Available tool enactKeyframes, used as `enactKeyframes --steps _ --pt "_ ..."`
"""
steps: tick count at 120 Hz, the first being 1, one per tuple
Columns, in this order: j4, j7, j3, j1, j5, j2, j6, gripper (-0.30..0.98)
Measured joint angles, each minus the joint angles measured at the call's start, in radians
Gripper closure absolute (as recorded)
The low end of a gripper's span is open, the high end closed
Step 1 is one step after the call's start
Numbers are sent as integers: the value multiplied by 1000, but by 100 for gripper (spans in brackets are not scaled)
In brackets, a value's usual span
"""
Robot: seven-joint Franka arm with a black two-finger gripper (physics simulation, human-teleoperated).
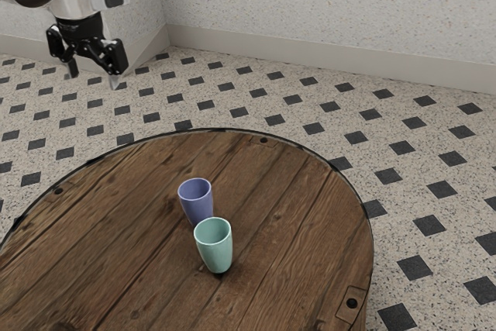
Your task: Place the right cup onto the left cup
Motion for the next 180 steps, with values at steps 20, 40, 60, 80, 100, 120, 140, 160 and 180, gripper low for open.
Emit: enactKeyframes --steps 20,40,60,80,100,120,140,160,180 --pt "-4 8 -7 0 -3 2 32 0" --pt "-155 14 -32 2 -60 6 83 0" --pt "-355 13 -49 -50 -112 18 224 0" --pt "-465 6 -69 -68 -171 76 373 0" --pt "-509 -6 -99 -79 -209 110 461 0" --pt "-513 -18 -121 -99 -220 141 518 0" --pt "-511 -32 -123 -130 -235 186 570 0" --pt "-511 -42 -122 -102 -253 229 611 0" --pt "-512 -50 -121 -83 -258 258 632 0"
